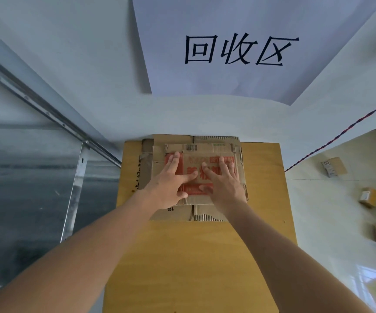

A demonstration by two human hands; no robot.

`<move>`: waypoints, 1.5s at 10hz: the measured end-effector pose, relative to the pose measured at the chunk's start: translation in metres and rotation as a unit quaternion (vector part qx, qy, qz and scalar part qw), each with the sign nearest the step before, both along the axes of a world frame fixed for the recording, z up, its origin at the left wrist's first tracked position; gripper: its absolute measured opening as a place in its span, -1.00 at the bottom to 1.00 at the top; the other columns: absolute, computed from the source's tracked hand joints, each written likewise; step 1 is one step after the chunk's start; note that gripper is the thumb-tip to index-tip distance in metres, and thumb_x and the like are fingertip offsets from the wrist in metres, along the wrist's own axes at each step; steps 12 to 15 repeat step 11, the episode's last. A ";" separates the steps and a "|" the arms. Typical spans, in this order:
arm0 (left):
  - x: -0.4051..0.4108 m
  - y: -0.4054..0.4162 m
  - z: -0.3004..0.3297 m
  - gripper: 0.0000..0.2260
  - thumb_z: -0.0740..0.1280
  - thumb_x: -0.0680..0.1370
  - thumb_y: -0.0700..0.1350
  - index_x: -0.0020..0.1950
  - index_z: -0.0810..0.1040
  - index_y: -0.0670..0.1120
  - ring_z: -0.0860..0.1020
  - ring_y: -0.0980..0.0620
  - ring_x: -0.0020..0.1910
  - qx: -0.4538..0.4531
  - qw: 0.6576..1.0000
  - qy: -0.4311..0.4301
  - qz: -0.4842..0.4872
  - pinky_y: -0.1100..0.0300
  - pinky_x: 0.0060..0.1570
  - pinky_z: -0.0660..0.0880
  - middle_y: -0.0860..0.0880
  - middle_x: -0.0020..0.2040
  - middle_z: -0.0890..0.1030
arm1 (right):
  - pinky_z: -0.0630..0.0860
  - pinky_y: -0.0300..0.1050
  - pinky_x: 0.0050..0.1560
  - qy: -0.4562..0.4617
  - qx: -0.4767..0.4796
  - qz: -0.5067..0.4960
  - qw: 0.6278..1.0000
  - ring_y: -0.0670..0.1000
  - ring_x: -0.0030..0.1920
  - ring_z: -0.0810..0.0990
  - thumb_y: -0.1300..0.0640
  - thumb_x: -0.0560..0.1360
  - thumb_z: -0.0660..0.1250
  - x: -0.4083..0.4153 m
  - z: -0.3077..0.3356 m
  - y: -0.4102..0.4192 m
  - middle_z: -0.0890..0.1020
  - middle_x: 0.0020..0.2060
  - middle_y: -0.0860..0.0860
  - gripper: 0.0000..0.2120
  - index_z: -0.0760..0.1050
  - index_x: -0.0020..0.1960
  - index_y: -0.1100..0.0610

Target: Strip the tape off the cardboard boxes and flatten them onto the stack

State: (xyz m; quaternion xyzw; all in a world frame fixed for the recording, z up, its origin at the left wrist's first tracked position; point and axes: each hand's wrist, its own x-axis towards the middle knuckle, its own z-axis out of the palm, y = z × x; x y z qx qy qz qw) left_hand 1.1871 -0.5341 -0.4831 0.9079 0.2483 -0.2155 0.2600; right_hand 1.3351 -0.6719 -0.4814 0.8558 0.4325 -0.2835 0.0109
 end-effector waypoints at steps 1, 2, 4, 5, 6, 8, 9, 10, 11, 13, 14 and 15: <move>0.000 -0.002 -0.001 -0.34 0.37 0.64 0.07 0.62 0.09 0.37 -0.37 -0.13 0.62 0.001 1.000 0.005 -0.010 -0.13 0.59 -0.02 -0.13 0.62 -0.44 | -0.06 0.18 0.63 -0.001 -0.005 -0.015 1.000 0.31 0.65 -0.15 -0.20 0.63 0.25 -0.001 -0.004 0.004 -0.12 0.68 0.10 -0.31 -0.03 0.65 -0.27; -0.001 -0.007 -0.004 -0.34 0.36 0.64 0.09 0.61 0.08 0.39 -0.35 -0.13 0.63 0.036 0.999 0.005 -0.009 -0.13 0.60 0.12 -0.13 0.62 -0.45 | -0.07 0.19 0.64 -0.016 -0.006 -0.014 1.000 0.32 0.64 -0.15 -0.17 0.64 0.25 -0.007 -0.006 0.005 -0.13 0.67 0.11 -0.31 -0.04 0.65 -0.26; 0.000 -0.011 0.001 -0.36 0.38 0.63 0.09 0.60 0.13 0.41 -0.31 -0.11 0.65 0.035 0.999 0.007 0.011 -0.14 0.57 0.12 -0.09 0.65 -0.40 | -0.01 0.21 0.63 -0.024 -0.013 -0.024 0.999 0.33 0.64 -0.12 -0.10 0.63 0.33 -0.009 -0.011 0.009 -0.10 0.68 0.10 -0.28 -0.02 0.64 -0.27; 0.000 -0.014 0.003 -0.38 0.43 0.60 0.05 0.58 0.25 0.35 -0.23 -0.14 0.66 0.031 0.999 -0.009 0.026 -0.21 0.58 0.03 -0.05 0.67 -0.24 | -0.01 0.22 0.63 -0.013 -0.015 -0.022 1.000 0.32 0.64 -0.13 -0.16 0.62 0.31 -0.008 -0.007 0.009 -0.11 0.68 0.09 -0.27 -0.03 0.65 -0.27; 0.002 -0.015 0.007 -0.37 0.46 0.58 0.02 0.58 0.29 0.31 -0.17 -0.15 0.66 0.026 0.999 -0.015 0.037 -0.21 0.59 0.00 -0.02 0.67 -0.15 | -0.06 0.20 0.62 0.002 -0.016 -0.022 1.000 0.29 0.65 -0.16 -0.18 0.64 0.29 -0.006 -0.003 0.008 -0.15 0.68 0.07 -0.28 -0.05 0.65 -0.28; 0.005 -0.015 0.029 -0.39 0.40 0.60 0.05 0.59 0.24 0.33 -0.04 -0.19 0.67 0.026 0.998 0.016 0.051 -0.18 0.59 0.06 -0.05 0.70 -0.11 | -0.05 0.24 0.61 0.049 0.021 -0.051 0.997 0.25 0.66 -0.10 -0.08 0.64 0.32 0.002 0.006 0.006 -0.07 0.68 0.05 -0.33 0.07 0.63 -0.29; 0.006 -0.016 0.046 -0.41 0.36 0.64 0.05 0.62 0.22 0.27 -0.01 -0.19 0.66 0.060 0.997 -0.003 0.042 -0.15 0.60 0.00 -0.09 0.70 -0.04 | 0.07 0.34 0.57 0.061 0.057 -0.070 0.994 0.25 0.66 -0.05 -0.05 0.64 0.32 -0.001 0.017 0.008 -0.02 0.67 0.07 -0.38 0.13 0.61 -0.27; 0.002 -0.019 0.074 -0.40 0.36 0.64 0.02 0.64 0.22 0.22 0.06 -0.18 0.66 0.082 0.995 -0.025 0.039 -0.16 0.59 0.03 -0.09 0.70 0.04 | 0.18 0.35 0.54 0.045 0.084 -0.060 0.994 0.27 0.64 0.06 -0.02 0.65 0.30 -0.007 0.031 0.005 0.10 0.65 0.07 -0.50 0.29 0.56 -0.20; -0.007 -0.024 0.097 -0.42 0.35 0.64 0.01 0.64 0.25 0.17 0.14 -0.19 0.64 0.095 0.994 -0.045 0.043 -0.19 0.58 0.14 -0.07 0.69 0.09 | 0.36 0.24 0.46 0.030 0.135 -0.048 0.989 0.21 0.59 0.25 0.01 0.65 0.30 -0.015 0.054 0.001 0.24 0.60 0.04 -0.66 0.45 0.42 -0.07; -0.007 -0.024 0.097 -0.42 0.35 0.64 0.01 0.64 0.25 0.17 0.14 -0.19 0.64 0.095 0.994 -0.045 0.043 -0.19 0.58 0.14 -0.07 0.69 0.09 | 0.36 0.24 0.46 0.030 0.135 -0.048 0.989 0.21 0.59 0.25 0.01 0.65 0.30 -0.015 0.054 0.001 0.24 0.60 0.04 -0.66 0.45 0.42 -0.07; -0.007 -0.024 0.097 -0.42 0.35 0.64 0.01 0.64 0.25 0.17 0.14 -0.19 0.64 0.095 0.994 -0.045 0.043 -0.19 0.58 0.14 -0.07 0.69 0.09 | 0.36 0.24 0.46 0.030 0.135 -0.048 0.989 0.21 0.59 0.25 0.01 0.65 0.30 -0.015 0.054 0.001 0.24 0.60 0.04 -0.66 0.45 0.42 -0.07; -0.007 -0.024 0.097 -0.42 0.35 0.64 0.01 0.64 0.25 0.17 0.14 -0.19 0.64 0.095 0.994 -0.045 0.043 -0.19 0.58 0.14 -0.07 0.69 0.09 | 0.36 0.24 0.46 0.030 0.135 -0.048 0.989 0.21 0.59 0.25 0.01 0.65 0.30 -0.015 0.054 0.001 0.24 0.60 0.04 -0.66 0.45 0.42 -0.07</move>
